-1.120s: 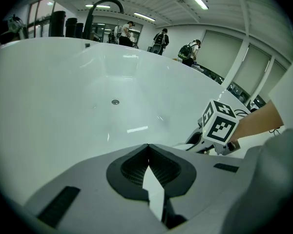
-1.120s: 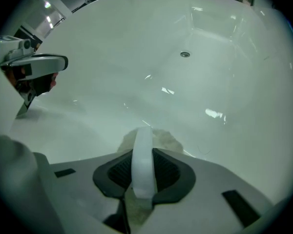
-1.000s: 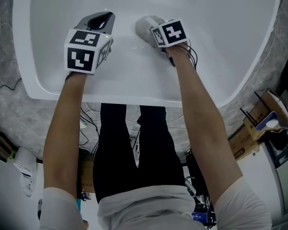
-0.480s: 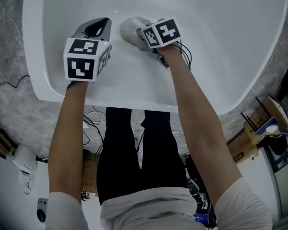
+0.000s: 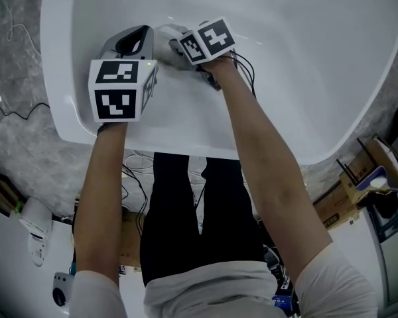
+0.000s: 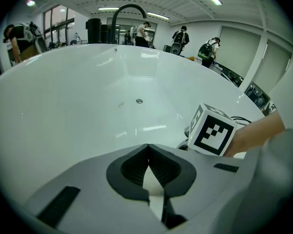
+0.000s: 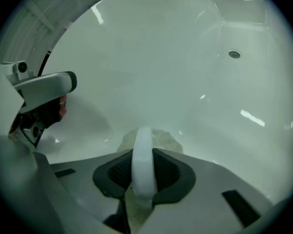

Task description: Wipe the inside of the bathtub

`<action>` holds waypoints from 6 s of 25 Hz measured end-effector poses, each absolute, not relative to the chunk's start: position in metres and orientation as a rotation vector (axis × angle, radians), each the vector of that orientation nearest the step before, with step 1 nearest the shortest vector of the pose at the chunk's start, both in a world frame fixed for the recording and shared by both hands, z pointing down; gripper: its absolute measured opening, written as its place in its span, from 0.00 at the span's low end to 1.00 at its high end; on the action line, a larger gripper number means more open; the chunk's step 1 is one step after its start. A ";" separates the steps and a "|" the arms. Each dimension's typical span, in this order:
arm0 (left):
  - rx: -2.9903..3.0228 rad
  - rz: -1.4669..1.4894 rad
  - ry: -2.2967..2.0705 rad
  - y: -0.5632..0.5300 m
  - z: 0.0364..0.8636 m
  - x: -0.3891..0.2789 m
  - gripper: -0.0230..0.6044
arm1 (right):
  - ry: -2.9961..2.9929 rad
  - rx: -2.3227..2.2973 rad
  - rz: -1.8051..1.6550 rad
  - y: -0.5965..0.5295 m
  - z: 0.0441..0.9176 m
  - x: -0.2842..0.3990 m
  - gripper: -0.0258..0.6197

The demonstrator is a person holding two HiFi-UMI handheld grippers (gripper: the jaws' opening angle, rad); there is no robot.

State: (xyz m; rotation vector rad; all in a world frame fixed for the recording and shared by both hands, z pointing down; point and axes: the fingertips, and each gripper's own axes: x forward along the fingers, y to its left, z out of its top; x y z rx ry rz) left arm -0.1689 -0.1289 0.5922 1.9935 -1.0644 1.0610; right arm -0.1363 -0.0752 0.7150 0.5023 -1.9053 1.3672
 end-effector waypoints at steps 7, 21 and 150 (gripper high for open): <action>1.967 1.012 -1.108 -0.137 0.587 -0.183 0.06 | -1.887 0.550 1.353 -0.089 0.737 -0.155 0.19; 2.002 0.977 -1.075 -0.141 0.600 -0.169 0.06 | -1.845 0.659 1.404 -0.104 0.778 -0.146 0.19; 2.426 0.490 -1.057 0.045 0.138 -0.006 0.06 | -2.455 1.483 0.722 0.061 0.143 0.147 0.19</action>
